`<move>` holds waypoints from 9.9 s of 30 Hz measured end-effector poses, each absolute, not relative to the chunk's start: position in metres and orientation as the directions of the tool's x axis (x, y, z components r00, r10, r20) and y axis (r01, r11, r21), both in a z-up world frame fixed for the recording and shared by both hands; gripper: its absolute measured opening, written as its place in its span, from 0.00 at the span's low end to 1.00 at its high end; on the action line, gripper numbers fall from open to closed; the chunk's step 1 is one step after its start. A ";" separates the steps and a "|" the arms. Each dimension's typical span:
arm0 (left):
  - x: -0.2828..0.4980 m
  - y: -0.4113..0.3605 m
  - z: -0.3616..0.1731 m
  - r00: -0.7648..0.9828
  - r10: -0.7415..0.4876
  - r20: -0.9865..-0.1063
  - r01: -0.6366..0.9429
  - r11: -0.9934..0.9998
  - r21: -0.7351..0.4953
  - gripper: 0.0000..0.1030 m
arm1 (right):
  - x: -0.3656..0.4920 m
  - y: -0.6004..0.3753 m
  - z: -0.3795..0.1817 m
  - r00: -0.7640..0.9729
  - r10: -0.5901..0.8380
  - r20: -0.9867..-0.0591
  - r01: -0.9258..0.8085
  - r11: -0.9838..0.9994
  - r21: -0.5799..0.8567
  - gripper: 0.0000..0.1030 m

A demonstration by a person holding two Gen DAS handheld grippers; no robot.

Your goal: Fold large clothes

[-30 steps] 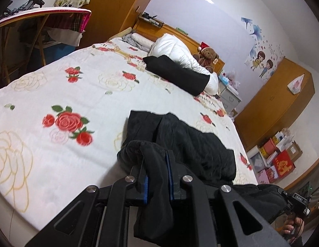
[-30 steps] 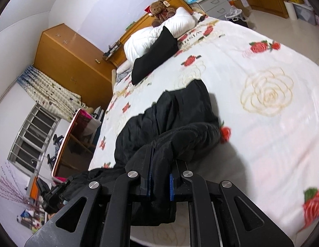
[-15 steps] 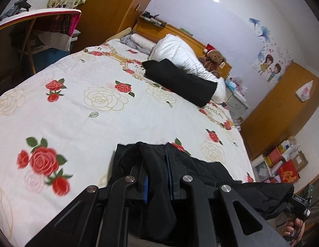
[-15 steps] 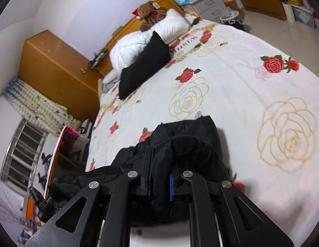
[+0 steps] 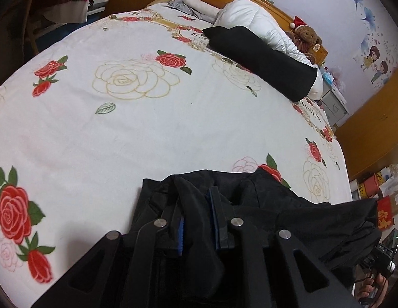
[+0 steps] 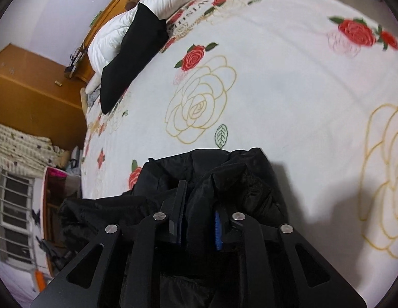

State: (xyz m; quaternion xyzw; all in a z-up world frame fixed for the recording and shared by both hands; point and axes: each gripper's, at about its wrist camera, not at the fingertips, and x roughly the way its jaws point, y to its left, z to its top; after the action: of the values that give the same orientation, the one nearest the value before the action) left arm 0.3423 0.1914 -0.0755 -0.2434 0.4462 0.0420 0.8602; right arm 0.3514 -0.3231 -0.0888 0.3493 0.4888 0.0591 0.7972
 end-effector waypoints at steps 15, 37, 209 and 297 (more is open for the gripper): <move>0.315 0.223 0.005 0.763 -0.188 -0.619 -0.201 0.841 -0.503 0.78 | 0.320 -0.340 -0.007 0.671 0.442 -0.595 0.022 0.790 0.613 0.76; 0.398 0.186 -0.131 0.603 -0.049 -0.796 -0.282 0.921 -0.270 0.32 | 0.399 -0.283 -0.124 0.506 0.169 -0.846 0.004 0.980 0.198 0.16; 0.382 0.099 -0.086 0.640 0.070 -0.765 -0.028 0.997 0.067 0.49 | 0.352 -0.257 -0.095 0.621 0.074 -0.780 -0.006 0.996 0.091 0.40; 0.355 0.195 -0.164 0.489 -0.308 -0.816 -0.094 0.911 -0.401 0.76 | 0.342 -0.336 -0.163 0.439 0.477 -0.762 -0.006 0.849 0.528 0.60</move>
State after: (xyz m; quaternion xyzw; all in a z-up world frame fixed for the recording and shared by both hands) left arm 0.3546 0.1949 -0.1637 -0.2005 0.5014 -0.0639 0.8392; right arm 0.3418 -0.3360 -0.1626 0.2316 0.5087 0.1479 0.8159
